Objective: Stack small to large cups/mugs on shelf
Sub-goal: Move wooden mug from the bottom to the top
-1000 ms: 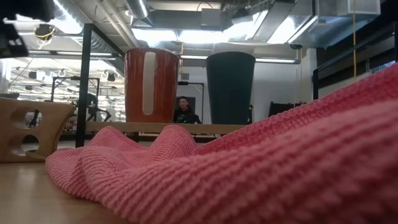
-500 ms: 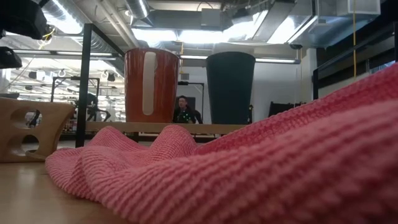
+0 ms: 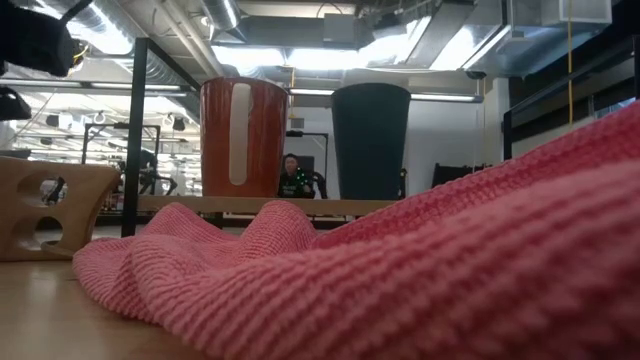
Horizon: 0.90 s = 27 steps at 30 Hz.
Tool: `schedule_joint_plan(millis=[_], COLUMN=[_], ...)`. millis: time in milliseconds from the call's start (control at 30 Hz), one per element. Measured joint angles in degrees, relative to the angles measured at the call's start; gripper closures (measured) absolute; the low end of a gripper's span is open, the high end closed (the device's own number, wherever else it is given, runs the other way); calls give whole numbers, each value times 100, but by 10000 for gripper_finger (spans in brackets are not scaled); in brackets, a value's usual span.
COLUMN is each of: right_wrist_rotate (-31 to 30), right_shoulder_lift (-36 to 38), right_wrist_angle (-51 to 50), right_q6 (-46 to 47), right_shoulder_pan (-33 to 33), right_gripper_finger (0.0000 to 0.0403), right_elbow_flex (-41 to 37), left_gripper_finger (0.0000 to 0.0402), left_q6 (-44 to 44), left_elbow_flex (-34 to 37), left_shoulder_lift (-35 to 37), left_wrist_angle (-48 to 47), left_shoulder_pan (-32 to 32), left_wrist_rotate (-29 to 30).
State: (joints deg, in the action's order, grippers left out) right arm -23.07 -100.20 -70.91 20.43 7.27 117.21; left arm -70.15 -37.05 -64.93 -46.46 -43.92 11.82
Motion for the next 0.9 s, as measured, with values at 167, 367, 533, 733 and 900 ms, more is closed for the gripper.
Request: schedule_joint_plan(millis=[167, 367, 533, 733, 900], right_wrist_rotate=[0, 17, 17, 16, 15], right_shoulder_lift=[0, 0, 0, 0, 0], right_wrist_angle=[-1, -24, -57, -79, -83], right_q6=[-9, 2, -2, -13, -11], right_shoulder_pan=[0, -55, -52, -165, -240], right_gripper_finger=[353, 353, 353, 353, 353], right_elbow_flex=[0, 0, 0, 0, 0], left_gripper_finger=[244, 244, 244, 275, 338], left_q6=[-14, -138, -294, -280, -136], left_elbow_flex=[253, 648, 668, 668, 665], left_shoulder_lift=[-4, -4, -1, 0, 0], left_wrist_angle=[406, 852, 879, 906, 1003], left_shoulder_pan=[2, 2, 2, 2, 2], left_wrist_rotate=[-31, -33, -35, -93, -163])
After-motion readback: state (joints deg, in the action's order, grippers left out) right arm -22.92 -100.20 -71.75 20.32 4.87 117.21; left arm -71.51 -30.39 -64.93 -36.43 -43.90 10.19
